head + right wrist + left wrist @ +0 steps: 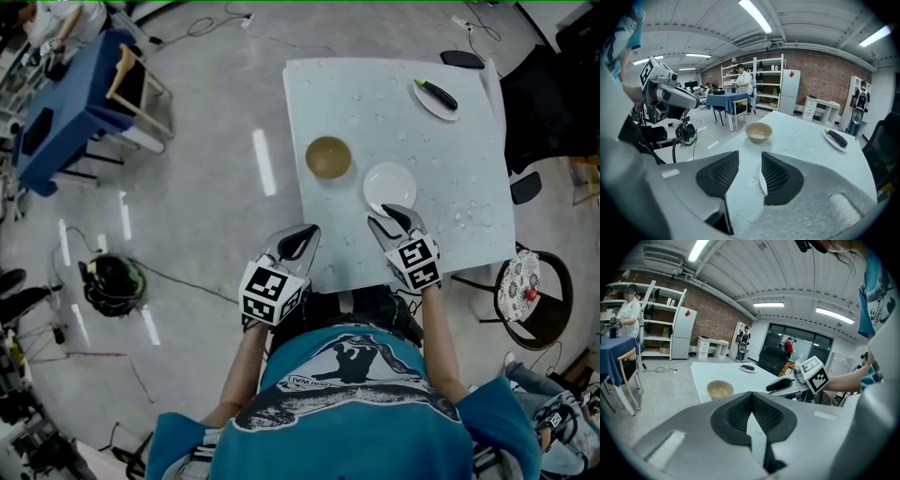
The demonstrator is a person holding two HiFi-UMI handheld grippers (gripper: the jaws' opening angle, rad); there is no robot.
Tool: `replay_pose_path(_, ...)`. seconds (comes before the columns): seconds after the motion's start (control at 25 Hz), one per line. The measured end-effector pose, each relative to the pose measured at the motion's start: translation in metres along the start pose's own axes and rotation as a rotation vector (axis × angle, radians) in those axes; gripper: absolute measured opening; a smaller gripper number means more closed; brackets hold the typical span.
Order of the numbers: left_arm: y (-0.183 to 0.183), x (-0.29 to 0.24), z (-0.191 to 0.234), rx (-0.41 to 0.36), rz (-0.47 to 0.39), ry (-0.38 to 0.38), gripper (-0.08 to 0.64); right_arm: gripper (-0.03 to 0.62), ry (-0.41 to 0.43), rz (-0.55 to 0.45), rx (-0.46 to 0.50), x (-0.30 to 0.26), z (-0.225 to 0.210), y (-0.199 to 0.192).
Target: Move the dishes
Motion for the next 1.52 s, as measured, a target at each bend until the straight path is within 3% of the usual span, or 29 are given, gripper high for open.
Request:
replay_pose_path(0.32, -0.001, -0.024, -0.015, -0.051, 0.029, -0.079, 0.012, 0.140, -0.054, -0.015, -0.137, 0.039, -0.005, -0.030)
replay_pose_path(0.68, 0.008, -0.034, -0.048, -0.040, -0.009, -0.036, 0.012, 0.135, -0.029, -0.061, -0.144, 0.078, 0.003, -0.044)
replay_pose_path(1.04, -0.007, -0.038, -0.143, -0.033, 0.001, -0.040, 0.012, 0.111, 0.024, -0.117, -0.139, 0.133, 0.010, -0.077)
replay_pose_path(1.28, -0.024, -0.030, -0.202, -0.043, 0.019, -0.033, 0.014, 0.063, 0.048, -0.176, -0.153, 0.169, 0.018, -0.095)
replay_pose_path(1.52, -0.038, -0.020, -0.235, -0.047, 0.015, 0.002, 0.012, -0.007, 0.063, -0.242, -0.213, 0.197, 0.025, -0.113)
Point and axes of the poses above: the fingertips, and each gripper's own axes: x backward along the fingers, z to its left, y out of its top, the point moved 6 cm from there along x, backward along the fingers, and after that the axes turned 4 degrees about -x, right-handed, at the moved point
